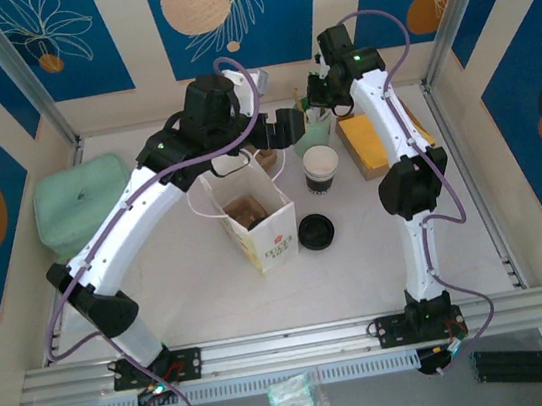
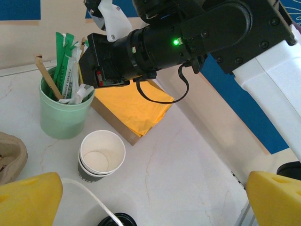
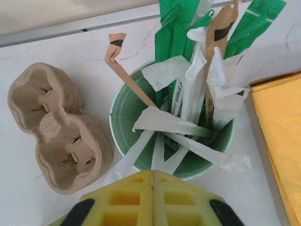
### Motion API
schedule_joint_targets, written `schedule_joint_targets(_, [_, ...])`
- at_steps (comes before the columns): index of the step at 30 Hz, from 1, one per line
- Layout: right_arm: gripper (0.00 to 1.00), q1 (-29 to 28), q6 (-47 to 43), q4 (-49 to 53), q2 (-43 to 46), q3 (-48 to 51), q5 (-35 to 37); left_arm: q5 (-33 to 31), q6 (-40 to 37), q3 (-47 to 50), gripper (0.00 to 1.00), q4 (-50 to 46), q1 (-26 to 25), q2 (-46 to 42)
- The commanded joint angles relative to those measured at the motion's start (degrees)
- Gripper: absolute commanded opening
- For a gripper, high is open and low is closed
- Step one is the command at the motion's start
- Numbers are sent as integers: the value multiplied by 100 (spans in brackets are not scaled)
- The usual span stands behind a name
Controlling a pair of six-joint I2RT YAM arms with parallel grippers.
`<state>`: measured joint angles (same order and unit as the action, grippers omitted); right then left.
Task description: Pack the takeout coffee
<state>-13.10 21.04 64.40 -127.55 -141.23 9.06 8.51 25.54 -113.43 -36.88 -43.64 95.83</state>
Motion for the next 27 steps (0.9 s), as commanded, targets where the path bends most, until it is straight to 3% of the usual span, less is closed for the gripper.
schedule_joint_targets(1, [0, 5, -64, 151, -3, -192, -3, 18, -69, -206, 99, 89, -50, 29])
schedule_joint_targets(27, [0, -148, -292, -6, 781, -249, 422, -23, -125, -175, 99, 51, -45, -3])
